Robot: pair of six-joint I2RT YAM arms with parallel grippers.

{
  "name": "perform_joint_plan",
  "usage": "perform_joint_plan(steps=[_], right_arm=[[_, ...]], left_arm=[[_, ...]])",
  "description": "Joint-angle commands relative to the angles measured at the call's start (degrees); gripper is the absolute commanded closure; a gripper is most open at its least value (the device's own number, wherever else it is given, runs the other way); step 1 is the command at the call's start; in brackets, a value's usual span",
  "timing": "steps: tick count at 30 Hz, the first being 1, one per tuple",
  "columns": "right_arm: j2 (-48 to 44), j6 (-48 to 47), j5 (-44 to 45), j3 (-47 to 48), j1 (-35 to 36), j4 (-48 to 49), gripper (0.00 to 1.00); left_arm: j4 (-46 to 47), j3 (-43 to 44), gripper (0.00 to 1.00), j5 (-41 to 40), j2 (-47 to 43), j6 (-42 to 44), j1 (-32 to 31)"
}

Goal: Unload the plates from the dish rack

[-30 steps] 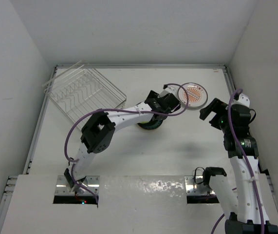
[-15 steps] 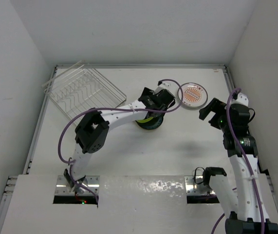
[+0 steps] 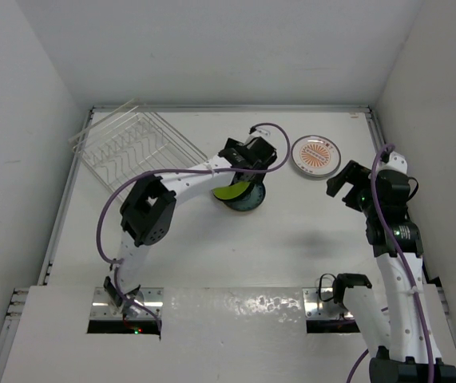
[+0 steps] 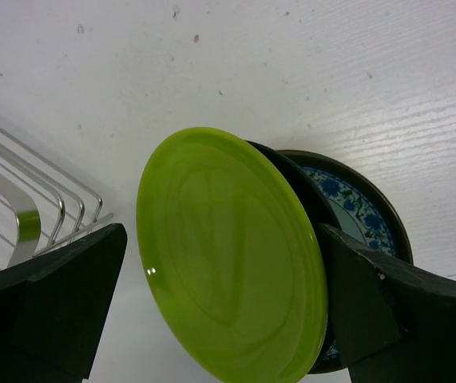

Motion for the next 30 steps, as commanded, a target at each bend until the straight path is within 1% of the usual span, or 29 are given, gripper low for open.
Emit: perform_joint_plan(steps=[1,6,11,17,20,22,25,26,27,28,29,30], right_arm=[[0.0,-0.7,-0.7,-0.2,-0.1,2.4,0.01],[0.0,-0.4,-0.7,-0.4,-0.1,2.8,0.01],[-0.1,-0.5,-0.7,-0.1,0.0,2.5,0.01],[-0.3,-0.6,-0.7,0.3,-0.1,2.5,0.01],[-0.2,-0.7,-0.7,0.1,-0.1,2.5,0.01],[-0.1,-0.8,-0.7,-0.3,-0.1,3.2,0.01],[0.8,-1.2,-3.3,-1.5,-0.1,4.5,0.01],[1.6,-1.9,-3.8,-1.6,-0.1,4.6,0.01],[1.8,-2.4,-5.2,-1.6,0.0,4.8,0.01],[2.1,-2.9,-5.8,-1.6,0.0,4.8,0.01],[2.6,-4.2,-6.3,-1.5,0.0,4.9,0.01],[3.0,-4.9,-6.6,-1.1,0.0,4.5,0.01]], left_arm=[[-0.3,0.8,0.0,3.6,0.0,2.1,0.7],[1.2,0.0,0.0,6.9,0.7,1.8,0.2],[1.6,0.4,0.0,6.9,0.6,1.0,-1.0],[1.2,0.6,0.0,3.8,-0.1,0.4,-1.2],[2.6,-1.1,0.0,2.5,-1.9,-0.6,-1.2],[4.9,-4.0,0.0,0.5,-3.7,-3.1,-0.7],[11.2,-11.5,0.0,1.3,-9.5,-8.2,1.6],[13.2,-16.2,0.0,2.2,-13.3,-9.4,3.0],[15.2,-18.5,0.0,2.5,-15.6,-10.4,3.3],[18.8,-20.8,0.0,2.1,-19.7,-10.6,3.4],[20.0,-24.2,0.0,1.0,-21.7,-11.1,3.4],[20.7,-25.5,0.0,0.3,-23.7,-11.3,3.4]])
